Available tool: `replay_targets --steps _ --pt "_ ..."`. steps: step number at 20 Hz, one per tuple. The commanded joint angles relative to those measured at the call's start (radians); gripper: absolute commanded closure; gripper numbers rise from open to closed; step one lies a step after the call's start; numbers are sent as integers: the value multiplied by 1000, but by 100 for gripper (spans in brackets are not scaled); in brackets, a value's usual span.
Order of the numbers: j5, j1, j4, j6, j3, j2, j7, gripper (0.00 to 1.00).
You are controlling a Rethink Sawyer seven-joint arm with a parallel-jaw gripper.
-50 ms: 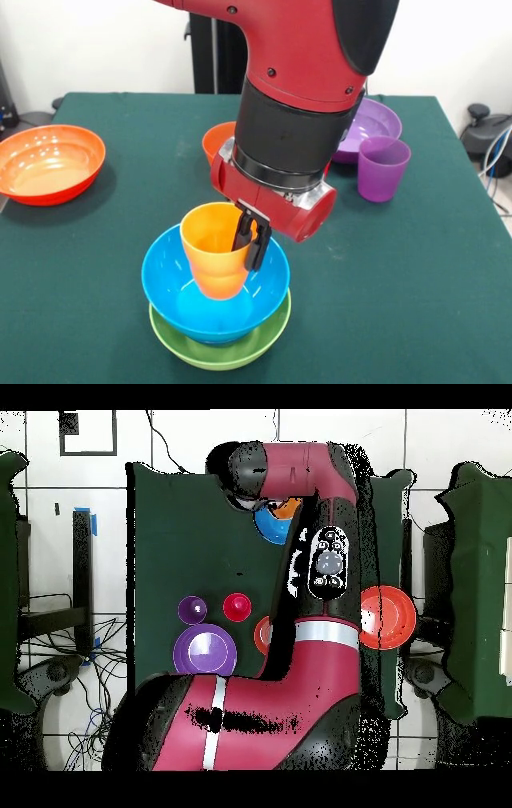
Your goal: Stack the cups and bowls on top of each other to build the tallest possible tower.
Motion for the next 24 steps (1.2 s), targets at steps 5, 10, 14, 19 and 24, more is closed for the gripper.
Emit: replay_targets --steps 5,10,14,19,24 --pt "-17 9 31 124 63 20 -179 100" --pt "-18 8 29 125 63 20 -177 100" --pt "-18 9 32 123 60 18 -170 100" --pt "-21 9 32 116 61 17 -169 0" --pt "-22 8 32 130 59 18 -174 0"
